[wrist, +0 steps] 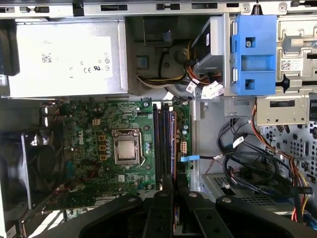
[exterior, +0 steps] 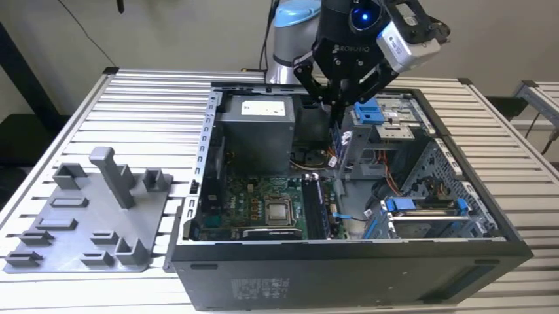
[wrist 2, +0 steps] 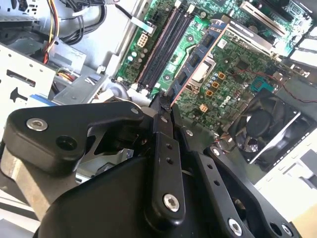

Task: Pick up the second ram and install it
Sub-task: 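Insert the second ram into the second slot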

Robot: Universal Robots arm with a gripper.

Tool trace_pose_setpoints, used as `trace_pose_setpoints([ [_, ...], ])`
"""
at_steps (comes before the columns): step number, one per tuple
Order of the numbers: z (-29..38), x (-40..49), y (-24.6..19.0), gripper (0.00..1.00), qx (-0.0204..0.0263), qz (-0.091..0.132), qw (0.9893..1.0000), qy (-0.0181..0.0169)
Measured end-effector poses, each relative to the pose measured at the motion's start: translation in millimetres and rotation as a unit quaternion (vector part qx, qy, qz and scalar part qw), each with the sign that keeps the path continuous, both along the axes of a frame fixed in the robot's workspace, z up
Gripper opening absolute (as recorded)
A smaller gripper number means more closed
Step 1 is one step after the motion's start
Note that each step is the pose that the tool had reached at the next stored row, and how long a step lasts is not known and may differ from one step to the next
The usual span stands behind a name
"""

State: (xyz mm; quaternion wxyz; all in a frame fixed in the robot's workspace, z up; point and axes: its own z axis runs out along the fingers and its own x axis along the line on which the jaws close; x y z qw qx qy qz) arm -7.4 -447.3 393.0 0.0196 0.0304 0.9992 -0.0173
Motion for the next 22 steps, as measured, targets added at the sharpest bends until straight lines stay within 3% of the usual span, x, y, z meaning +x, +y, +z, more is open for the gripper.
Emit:
trace_pose_setpoints([
  [3,-1.2,0.2,0.0,0.14,0.0,0.0,1.0,0.0006],
  [8,-5.9,1.2,0.0,0.14,-0.001,0.0,1.0,0.0071],
  [22,-21.6,2.5,0.3,0.14,-0.0004,0.0,1.0,0.0077],
])
